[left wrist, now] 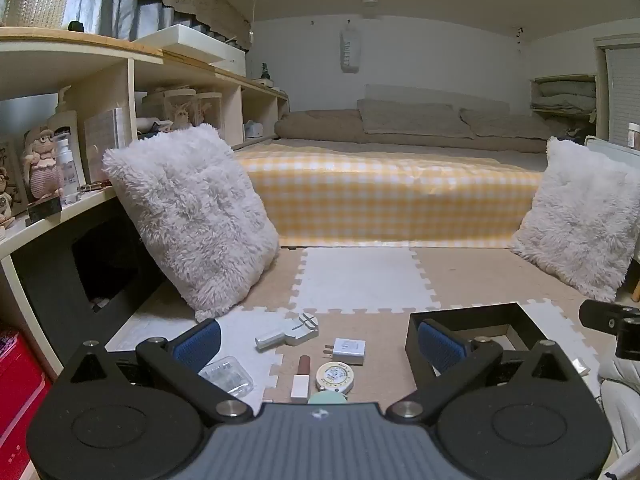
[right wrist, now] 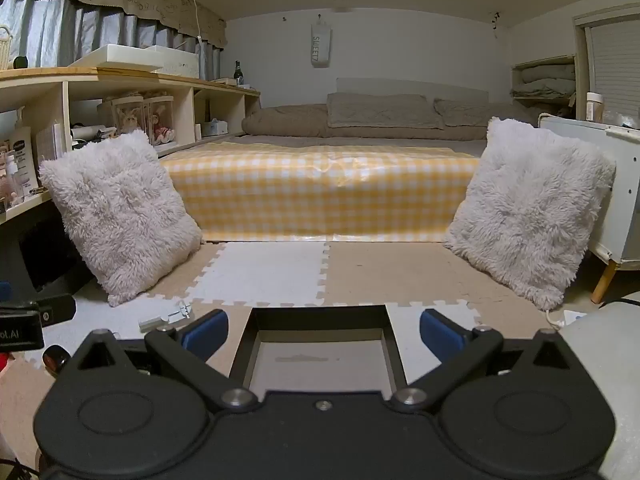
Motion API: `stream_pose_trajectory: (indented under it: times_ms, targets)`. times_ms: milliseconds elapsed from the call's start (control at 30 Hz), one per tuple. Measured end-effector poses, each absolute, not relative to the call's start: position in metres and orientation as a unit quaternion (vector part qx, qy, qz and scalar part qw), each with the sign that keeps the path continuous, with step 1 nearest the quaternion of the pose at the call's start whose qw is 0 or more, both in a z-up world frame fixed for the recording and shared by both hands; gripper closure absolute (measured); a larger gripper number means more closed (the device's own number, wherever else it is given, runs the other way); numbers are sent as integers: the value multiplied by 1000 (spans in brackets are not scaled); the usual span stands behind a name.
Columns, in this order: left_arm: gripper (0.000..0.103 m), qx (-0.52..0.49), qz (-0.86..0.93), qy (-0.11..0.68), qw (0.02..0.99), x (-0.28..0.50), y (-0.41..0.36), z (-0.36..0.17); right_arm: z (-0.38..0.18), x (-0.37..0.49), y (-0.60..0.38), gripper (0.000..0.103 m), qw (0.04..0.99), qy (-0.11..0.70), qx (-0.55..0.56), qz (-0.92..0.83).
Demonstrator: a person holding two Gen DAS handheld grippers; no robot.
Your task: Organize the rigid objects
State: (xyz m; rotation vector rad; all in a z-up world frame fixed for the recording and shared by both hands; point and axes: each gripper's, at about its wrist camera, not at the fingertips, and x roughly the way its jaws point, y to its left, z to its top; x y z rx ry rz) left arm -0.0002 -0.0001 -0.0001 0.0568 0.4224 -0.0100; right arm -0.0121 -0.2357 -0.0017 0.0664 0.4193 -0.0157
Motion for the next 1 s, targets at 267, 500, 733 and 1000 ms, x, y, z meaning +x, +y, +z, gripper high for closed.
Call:
stream_pose_trajectory:
  times_ms: [267, 500, 733, 1000]
  targets:
    - [0, 27, -5, 211, 977, 0, 0, 0, -3, -12, -236, 0, 977, 209, 30, -9]
    - [0, 27, -5, 211, 977, 0, 0, 0, -3, -12, -236, 0, 977, 209, 30, -9]
    - [0, 27, -5, 211, 977, 0, 0, 0, -4, -12, -236, 0, 977, 210, 30, -9]
    - [0, 27, -5, 212, 977, 0, 0, 0, -4, -12, -237, 0, 977, 210, 29, -9]
